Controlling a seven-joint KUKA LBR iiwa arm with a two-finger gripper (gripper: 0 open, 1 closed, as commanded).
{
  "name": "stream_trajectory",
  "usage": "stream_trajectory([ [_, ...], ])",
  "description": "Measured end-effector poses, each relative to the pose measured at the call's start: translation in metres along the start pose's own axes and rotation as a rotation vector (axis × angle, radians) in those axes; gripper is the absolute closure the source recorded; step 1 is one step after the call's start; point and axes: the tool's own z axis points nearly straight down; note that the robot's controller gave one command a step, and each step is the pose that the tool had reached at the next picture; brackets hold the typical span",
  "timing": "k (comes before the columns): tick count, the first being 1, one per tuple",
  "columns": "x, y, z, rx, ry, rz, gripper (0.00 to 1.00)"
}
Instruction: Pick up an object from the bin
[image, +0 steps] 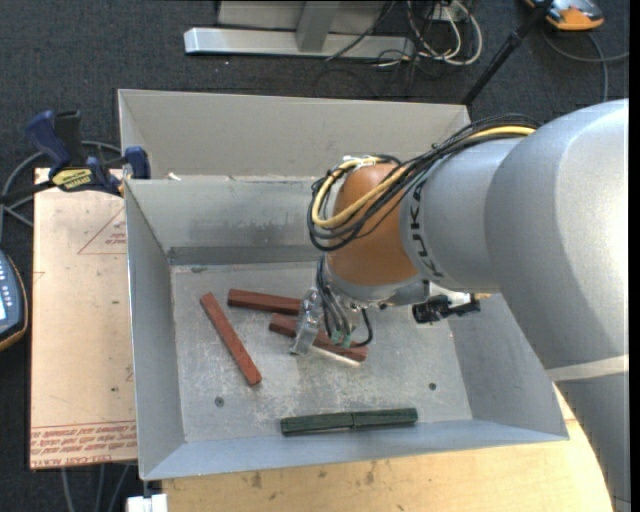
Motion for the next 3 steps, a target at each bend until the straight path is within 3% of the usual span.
stream_trajectory([
  [1,-0.024,0.021,-0.123,0.0,-0.003,0.129,1.0],
  [2,-0.022,0.019,-0.118,0.006,0.004,0.129,0.0],
  [3,0.003,0.001,0.006,0.007,0.006,0.038,0.0],
])
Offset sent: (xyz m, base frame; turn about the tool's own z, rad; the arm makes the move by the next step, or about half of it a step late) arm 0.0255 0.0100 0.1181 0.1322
